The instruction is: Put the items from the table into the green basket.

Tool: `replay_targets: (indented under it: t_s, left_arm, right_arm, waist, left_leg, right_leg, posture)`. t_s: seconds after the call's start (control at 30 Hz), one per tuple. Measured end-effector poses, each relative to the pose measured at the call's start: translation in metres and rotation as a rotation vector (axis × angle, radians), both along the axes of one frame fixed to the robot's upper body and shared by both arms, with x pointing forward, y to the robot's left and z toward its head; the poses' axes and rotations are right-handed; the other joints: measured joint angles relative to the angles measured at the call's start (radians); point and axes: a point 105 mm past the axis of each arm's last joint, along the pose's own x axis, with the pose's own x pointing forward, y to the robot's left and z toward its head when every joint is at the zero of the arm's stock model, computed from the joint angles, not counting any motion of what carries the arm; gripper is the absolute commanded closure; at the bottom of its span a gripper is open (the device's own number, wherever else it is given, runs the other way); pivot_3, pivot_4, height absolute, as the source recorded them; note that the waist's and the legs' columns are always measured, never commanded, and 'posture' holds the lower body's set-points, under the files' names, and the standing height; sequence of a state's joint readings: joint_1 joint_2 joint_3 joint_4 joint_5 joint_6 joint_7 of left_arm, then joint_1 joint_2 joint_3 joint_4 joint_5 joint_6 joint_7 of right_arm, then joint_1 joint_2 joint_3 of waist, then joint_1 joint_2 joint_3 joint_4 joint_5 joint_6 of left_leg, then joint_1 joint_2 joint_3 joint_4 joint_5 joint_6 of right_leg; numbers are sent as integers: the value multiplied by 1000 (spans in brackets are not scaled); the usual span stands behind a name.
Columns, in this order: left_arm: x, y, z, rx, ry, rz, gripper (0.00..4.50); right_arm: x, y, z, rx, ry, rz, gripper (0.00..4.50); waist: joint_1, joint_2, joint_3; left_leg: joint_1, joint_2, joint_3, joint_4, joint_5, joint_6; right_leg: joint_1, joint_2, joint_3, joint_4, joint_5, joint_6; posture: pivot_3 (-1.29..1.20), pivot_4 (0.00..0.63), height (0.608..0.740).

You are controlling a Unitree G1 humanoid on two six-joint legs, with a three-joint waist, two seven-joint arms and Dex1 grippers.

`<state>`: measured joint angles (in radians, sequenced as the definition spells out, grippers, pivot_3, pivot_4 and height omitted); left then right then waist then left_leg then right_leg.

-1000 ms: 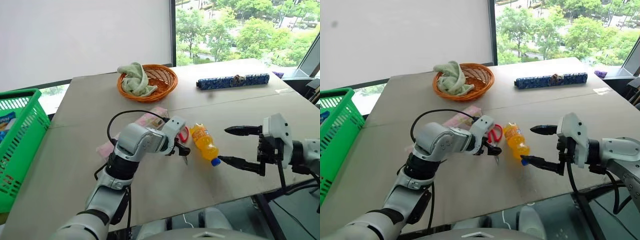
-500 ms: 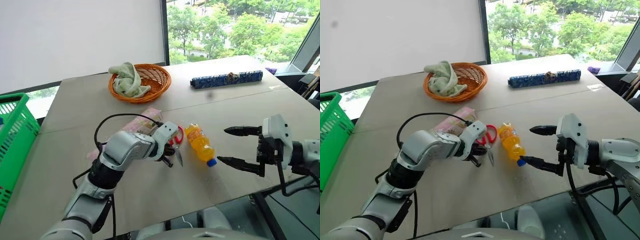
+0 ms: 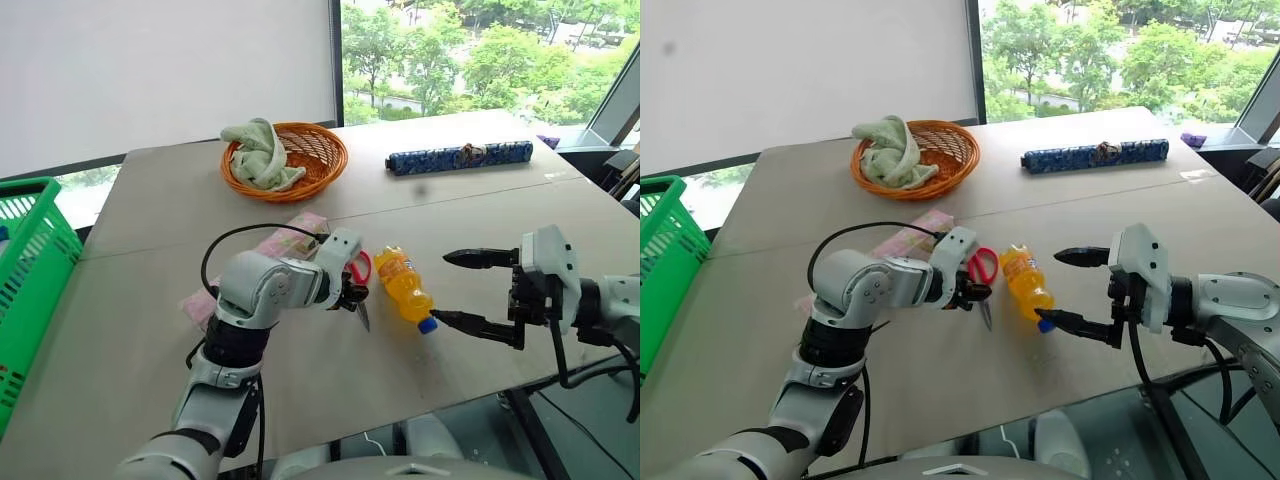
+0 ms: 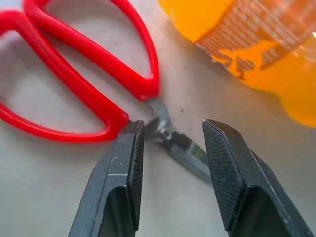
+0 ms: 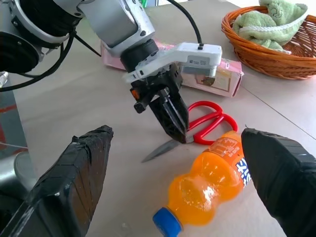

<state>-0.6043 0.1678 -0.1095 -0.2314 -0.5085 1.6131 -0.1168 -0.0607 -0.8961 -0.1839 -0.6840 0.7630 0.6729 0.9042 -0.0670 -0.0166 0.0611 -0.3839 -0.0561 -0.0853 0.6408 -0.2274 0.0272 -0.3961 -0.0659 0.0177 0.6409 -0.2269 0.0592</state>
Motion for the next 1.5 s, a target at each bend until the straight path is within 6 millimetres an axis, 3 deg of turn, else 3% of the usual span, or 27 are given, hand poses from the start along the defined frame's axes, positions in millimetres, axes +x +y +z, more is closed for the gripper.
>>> replay_targets:
  t_s: [0.33, 0.8, 0.97, 1.03, 1.13, 1.23, 1.27, 1.3, 1.37, 1.5]
  left_arm:
    - [11, -4, -8, 153, 16, 13, 2597]
    - [2, -3, -7, 340, -66, -140, 2597]
    - [2, 10, -7, 496, -156, -267, 2597]
    - [15, 19, -7, 569, -263, -305, 2597]
    - [47, 55, -7, 692, -377, -259, 2597]
    - [56, 67, -5, 641, -370, -214, 2597]
    - [55, 70, -2, 531, -325, -170, 2597]
    - [54, 71, -1, 501, -310, -159, 2345]
    - [44, 69, 10, 278, -200, -94, 1799]
    - [34, 79, 21, 210, -164, -27, 11]
  right_arm:
    - [-1, 0, 0, 3, 11, 0, 0]
    - [-4, 1, 0, 2, 12, -1, 0]
    - [-4, 1, 1, 2, 12, -1, 0]
    - [-3, 2, 2, 0, 3, 3, 0]
    - [-1, 3, 3, 5, -1, 6, 0]
    - [1, 4, 4, 2, -11, 14, 0]
    - [3, 3, 6, -1, -22, 13, 0]
    - [3, 3, 6, 0, -23, 13, 0]
    - [5, 3, 10, 2, -38, 22, 0]
    - [8, 2, 9, -3, -45, 24, 0]
  waist:
    - [-1, 0, 1]
    - [-5, 2, 12]
    - [-19, 3, 16]
    - [-25, 5, 15]
    - [-30, 5, 15]
    - [-29, 5, 15]
    - [-29, 5, 16]
    - [-28, 5, 16]
    - [-26, 5, 15]
    - [-20, 4, 15]
  left_leg:
    - [1, -1, 2, 0, -1, 0]
    - [3, 1, 3, -2, -1, 0]
    - [4, 4, 6, -4, -1, -1]
    - [6, 5, 8, -4, -1, -1]
    - [7, 6, 9, -4, -1, -1]
    - [6, 6, 9, -4, -1, -1]
    - [4, 6, 9, -3, 0, -1]
    - [3, 6, 8, -1, 0, 0]
    - [-4, 5, 8, -1, 2, 4]
    - [-16, 3, 6, 1, 3, 2]
  right_leg:
    - [1, 1, 2, 0, 0, 0]
    - [0, 2, 4, 0, 0, 0]
    - [0, 3, 6, 0, 0, -1]
    - [0, 3, 8, 0, 1, -2]
    - [0, 4, 8, 1, 3, -6]
    - [-1, 4, 6, 1, 3, -6]
    - [-2, 3, 5, 1, 3, -5]
    - [-2, 3, 4, 1, 3, -5]
    - [-8, 3, 3, 0, 4, -1]
    - [-17, 1, 3, 1, 8, -2]
  posture:
    - [-197, 46, 740]
    - [-184, 68, 740]
    - [-182, 49, 740]
    - [-183, 44, 740]
    - [-175, 30, 740]
    - [-171, 19, 740]
    - [-168, 13, 740]
    - [-165, 10, 740]
    - [-159, 2, 740]
    - [-141, 0, 740]
